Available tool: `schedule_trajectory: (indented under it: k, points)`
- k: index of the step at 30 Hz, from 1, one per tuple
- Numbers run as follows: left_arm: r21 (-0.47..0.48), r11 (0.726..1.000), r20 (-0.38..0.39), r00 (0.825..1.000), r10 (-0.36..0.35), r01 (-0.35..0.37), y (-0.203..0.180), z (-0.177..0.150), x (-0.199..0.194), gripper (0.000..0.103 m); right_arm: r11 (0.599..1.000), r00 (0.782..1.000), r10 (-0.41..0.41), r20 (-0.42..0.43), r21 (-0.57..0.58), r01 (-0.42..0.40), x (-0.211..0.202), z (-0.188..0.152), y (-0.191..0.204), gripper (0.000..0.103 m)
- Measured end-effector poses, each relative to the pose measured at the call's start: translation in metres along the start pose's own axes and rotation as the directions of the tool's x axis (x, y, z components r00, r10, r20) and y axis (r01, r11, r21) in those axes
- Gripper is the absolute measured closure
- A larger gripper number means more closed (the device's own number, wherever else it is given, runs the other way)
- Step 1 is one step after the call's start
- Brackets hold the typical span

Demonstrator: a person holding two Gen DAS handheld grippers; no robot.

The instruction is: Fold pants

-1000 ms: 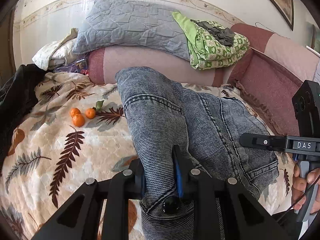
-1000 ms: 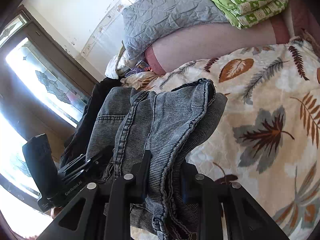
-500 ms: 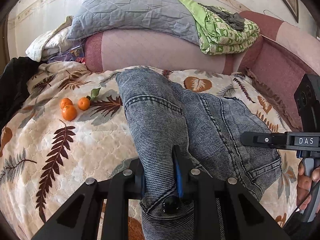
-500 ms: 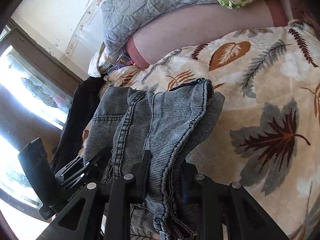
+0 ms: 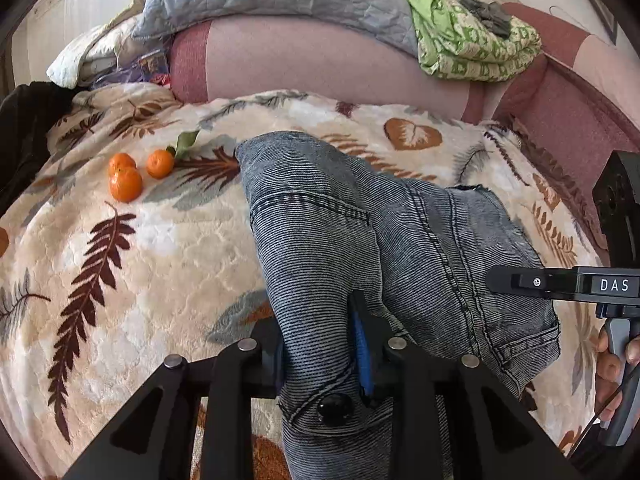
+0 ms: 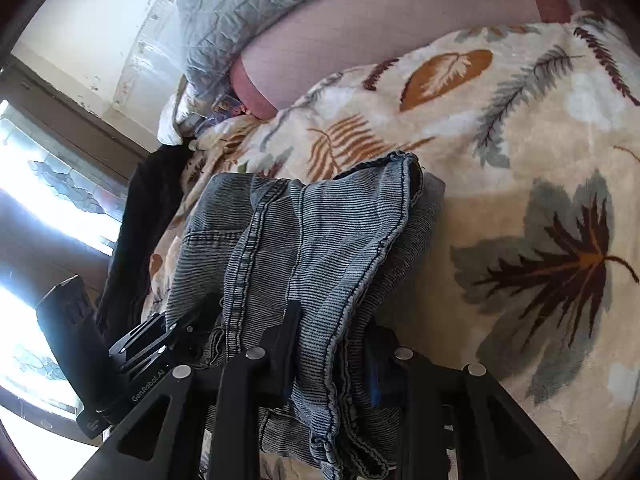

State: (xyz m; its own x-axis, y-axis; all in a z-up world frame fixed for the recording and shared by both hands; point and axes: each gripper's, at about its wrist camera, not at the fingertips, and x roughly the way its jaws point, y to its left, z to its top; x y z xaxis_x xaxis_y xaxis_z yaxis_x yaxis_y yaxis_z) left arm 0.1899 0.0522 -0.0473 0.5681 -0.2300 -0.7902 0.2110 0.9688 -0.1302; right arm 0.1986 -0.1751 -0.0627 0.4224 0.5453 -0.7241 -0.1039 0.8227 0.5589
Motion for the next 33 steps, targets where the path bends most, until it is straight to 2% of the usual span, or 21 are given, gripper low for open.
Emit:
schedule_trajectory:
  k: [2,6,8,10,13,14,17,19,20,22,23,25,29,31,33]
  points:
    - [-0.004,1.000,0.018,0.999,0.029,-0.029,0.002,-0.005,0.001,0.057,1.000,1.000,-0.025,-0.019,0.005,0.025,0.005,-0.002,-0.006,0.064]
    - [0.009,0.996,0.026,0.996,0.084,-0.085,0.001,-0.006,-0.011,0.047,0.996,0.996,-0.086,-0.025,-0.020,0.085,0.000,-0.006,-0.006,0.050]
    - [0.022,0.994,0.045,0.993,0.106,-0.107,0.000,-0.008,-0.024,0.037,0.983,0.986,-0.166,0.009,-0.072,0.166,-0.013,-0.008,0.004,0.046]
    - [0.025,0.990,0.069,0.988,0.138,-0.140,-0.001,-0.013,-0.038,0.030,0.968,0.974,-0.210,0.081,-0.122,0.219,-0.031,-0.015,0.017,0.044]
    - [0.003,0.987,0.106,0.981,0.160,-0.161,-0.001,-0.024,-0.056,0.027,0.955,0.962,-0.207,0.176,-0.175,0.238,-0.050,-0.032,0.035,0.030]
    - [-0.002,0.987,0.103,0.982,0.159,-0.159,-0.002,-0.027,-0.059,0.026,0.946,0.959,-0.215,0.185,-0.205,0.252,-0.049,-0.039,0.041,0.029]
    - [0.007,0.981,0.067,0.979,0.194,-0.195,-0.005,-0.038,-0.052,0.026,0.903,0.945,-0.295,0.141,-0.283,0.324,-0.023,-0.056,0.045,0.029]
    - [0.030,0.973,0.016,0.974,0.228,-0.228,-0.006,-0.046,-0.036,0.025,0.873,0.923,-0.374,0.091,-0.301,0.383,0.001,-0.065,0.034,0.029]
    - [0.030,0.972,0.012,0.972,0.233,-0.233,-0.005,-0.049,-0.031,0.025,0.874,0.920,-0.387,0.067,-0.291,0.389,0.009,-0.068,0.027,0.029]
    - [0.006,0.973,0.042,0.972,0.230,-0.231,-0.002,-0.053,-0.035,0.022,0.904,0.934,-0.352,0.067,-0.234,0.358,0.007,-0.068,0.016,0.025]
    - [0.002,0.974,0.030,0.974,0.227,-0.227,-0.001,-0.051,-0.035,0.022,0.909,0.935,-0.350,0.062,-0.221,0.354,0.004,-0.067,0.014,0.024]
    - [-0.010,0.974,0.018,0.974,0.225,-0.224,0.000,-0.048,-0.040,0.022,0.900,0.930,-0.362,0.067,-0.234,0.367,-0.001,-0.065,0.018,0.024]
    - [-0.024,0.976,0.058,0.975,0.217,-0.216,-0.001,-0.050,-0.048,0.022,0.894,0.932,-0.340,0.125,-0.266,0.362,-0.015,-0.071,0.026,0.023]
    - [-0.001,0.975,0.020,0.975,0.223,-0.223,-0.001,-0.055,-0.036,0.022,0.882,0.925,-0.374,0.074,-0.279,0.379,-0.001,-0.073,0.018,0.023]
    - [-0.030,0.978,0.052,0.977,0.206,-0.204,0.003,-0.058,-0.039,0.021,0.907,0.936,-0.349,0.039,-0.237,0.348,0.002,-0.070,0.010,0.023]
